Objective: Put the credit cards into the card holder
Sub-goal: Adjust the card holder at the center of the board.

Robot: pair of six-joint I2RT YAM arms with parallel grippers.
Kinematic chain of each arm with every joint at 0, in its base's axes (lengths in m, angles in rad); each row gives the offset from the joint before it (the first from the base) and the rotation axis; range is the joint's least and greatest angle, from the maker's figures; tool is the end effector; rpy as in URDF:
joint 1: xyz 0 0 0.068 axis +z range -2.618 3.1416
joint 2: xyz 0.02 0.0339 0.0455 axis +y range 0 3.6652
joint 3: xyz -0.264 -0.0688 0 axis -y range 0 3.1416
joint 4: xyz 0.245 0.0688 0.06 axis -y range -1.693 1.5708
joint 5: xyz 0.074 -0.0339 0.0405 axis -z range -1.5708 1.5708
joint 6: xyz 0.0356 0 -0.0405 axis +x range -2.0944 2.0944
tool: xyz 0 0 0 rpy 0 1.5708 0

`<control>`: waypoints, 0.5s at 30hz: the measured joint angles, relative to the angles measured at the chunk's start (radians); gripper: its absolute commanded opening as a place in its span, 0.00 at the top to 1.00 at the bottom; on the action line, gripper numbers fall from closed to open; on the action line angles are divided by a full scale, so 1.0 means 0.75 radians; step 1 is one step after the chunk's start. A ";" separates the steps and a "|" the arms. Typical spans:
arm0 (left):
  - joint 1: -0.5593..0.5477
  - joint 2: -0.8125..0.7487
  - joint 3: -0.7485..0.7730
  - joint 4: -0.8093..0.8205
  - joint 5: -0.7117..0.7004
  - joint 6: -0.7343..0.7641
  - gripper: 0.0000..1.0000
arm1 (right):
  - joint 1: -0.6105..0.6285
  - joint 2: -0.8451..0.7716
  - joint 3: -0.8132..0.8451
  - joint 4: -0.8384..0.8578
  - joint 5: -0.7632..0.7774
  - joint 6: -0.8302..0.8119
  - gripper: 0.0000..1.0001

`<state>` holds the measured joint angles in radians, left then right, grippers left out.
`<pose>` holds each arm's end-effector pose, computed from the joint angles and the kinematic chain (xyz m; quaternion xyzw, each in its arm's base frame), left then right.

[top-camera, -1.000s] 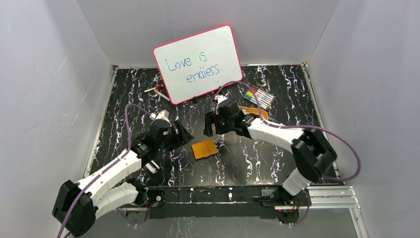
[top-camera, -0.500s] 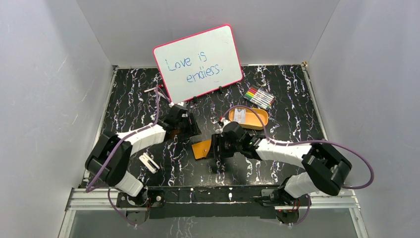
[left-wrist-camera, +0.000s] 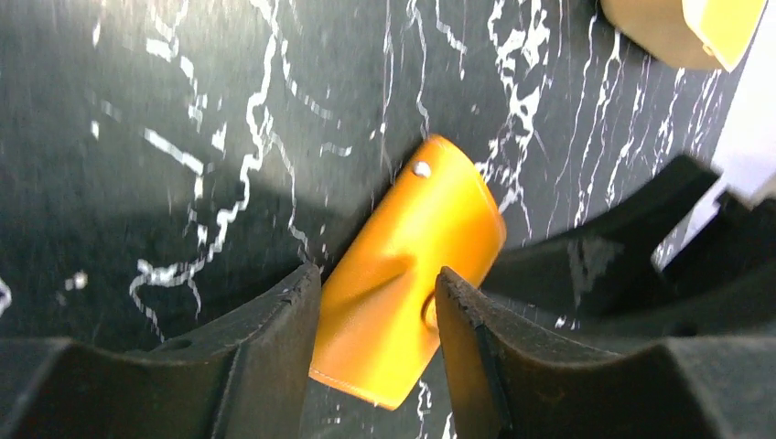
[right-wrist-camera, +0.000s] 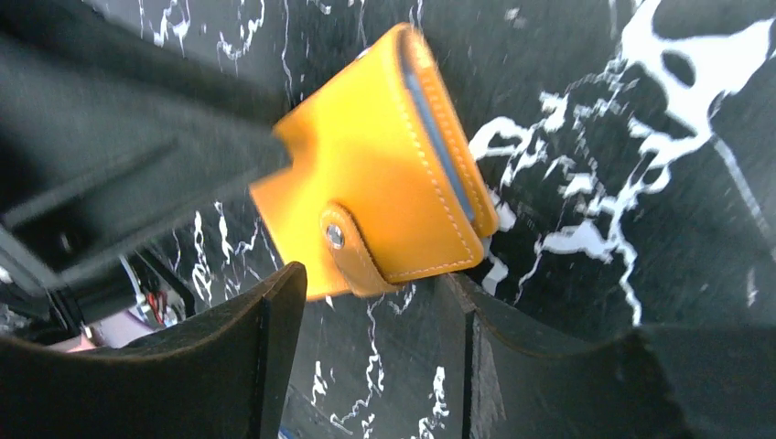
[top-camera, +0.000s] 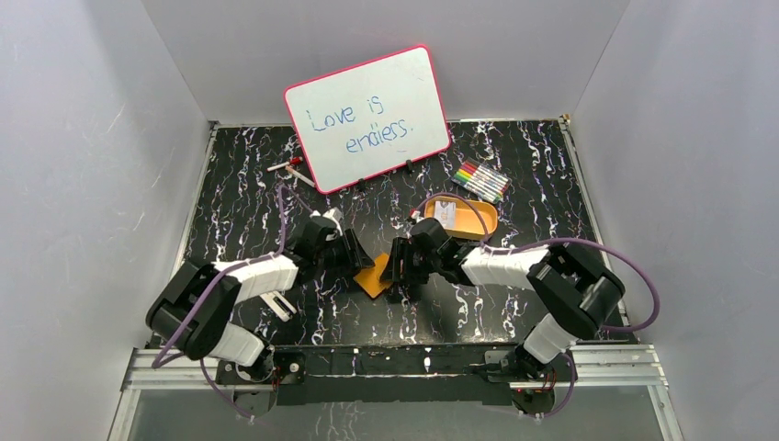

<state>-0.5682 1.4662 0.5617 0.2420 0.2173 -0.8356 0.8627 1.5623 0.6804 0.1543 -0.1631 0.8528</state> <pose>0.2292 -0.1554 0.1536 -0.0719 0.8917 -0.3560 0.2701 0.1916 0.2326 0.1539 -0.0378 0.9092 0.3571 0.2106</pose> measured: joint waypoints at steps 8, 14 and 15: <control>-0.027 -0.253 -0.243 0.026 0.041 -0.112 0.58 | -0.043 0.138 0.171 -0.049 0.005 -0.136 0.45; -0.058 -0.417 -0.357 0.010 0.040 -0.187 0.59 | -0.043 0.277 0.400 -0.153 0.000 -0.309 0.43; -0.061 -0.436 -0.363 0.007 0.040 -0.195 0.59 | -0.043 0.291 0.424 -0.167 -0.001 -0.335 0.42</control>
<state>-0.6140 1.1393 0.2893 0.2474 0.2474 -0.9817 0.8307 1.7809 0.9985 0.0292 -0.1638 0.6014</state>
